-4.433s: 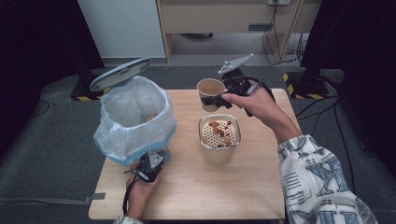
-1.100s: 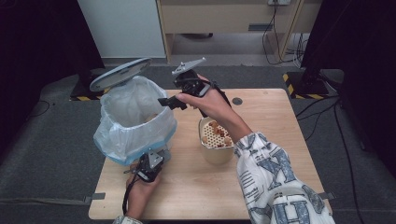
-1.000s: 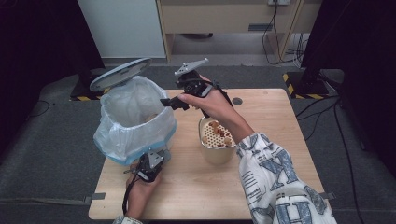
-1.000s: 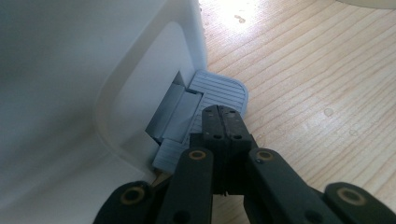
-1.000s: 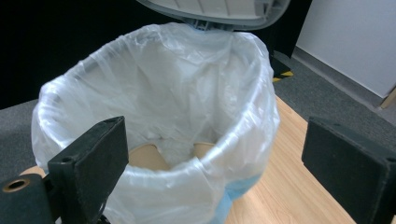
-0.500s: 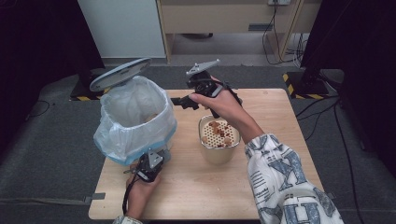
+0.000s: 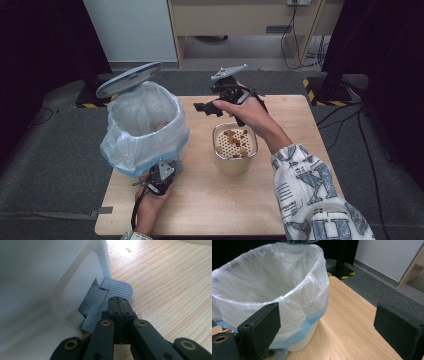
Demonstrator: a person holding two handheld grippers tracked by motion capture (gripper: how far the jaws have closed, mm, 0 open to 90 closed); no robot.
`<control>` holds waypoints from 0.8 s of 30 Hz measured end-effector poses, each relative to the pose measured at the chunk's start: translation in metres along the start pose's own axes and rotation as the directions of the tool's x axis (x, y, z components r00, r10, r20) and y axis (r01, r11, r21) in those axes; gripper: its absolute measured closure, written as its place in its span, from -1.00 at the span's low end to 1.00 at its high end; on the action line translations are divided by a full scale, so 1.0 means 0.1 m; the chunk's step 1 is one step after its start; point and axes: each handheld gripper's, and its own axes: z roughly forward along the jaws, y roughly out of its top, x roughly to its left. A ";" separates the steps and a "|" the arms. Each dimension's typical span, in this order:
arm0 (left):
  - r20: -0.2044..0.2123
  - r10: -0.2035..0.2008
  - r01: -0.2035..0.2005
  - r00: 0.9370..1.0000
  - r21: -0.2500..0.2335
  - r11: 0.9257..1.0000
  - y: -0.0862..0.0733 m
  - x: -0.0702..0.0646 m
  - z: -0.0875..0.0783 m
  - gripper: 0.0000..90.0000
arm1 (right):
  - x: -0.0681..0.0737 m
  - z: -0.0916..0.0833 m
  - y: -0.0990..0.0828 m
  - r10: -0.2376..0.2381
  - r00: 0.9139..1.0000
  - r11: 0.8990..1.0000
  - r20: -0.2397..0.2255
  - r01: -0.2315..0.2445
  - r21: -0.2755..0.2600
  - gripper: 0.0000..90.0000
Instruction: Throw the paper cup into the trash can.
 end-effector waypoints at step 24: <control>0.000 -0.002 0.002 1.000 -0.002 1.000 0.00 0.00 0.00 0.99 | -0.30 -0.31 -0.21 0.048 0.997 0.999 0.063 -0.047 -0.016 -0.84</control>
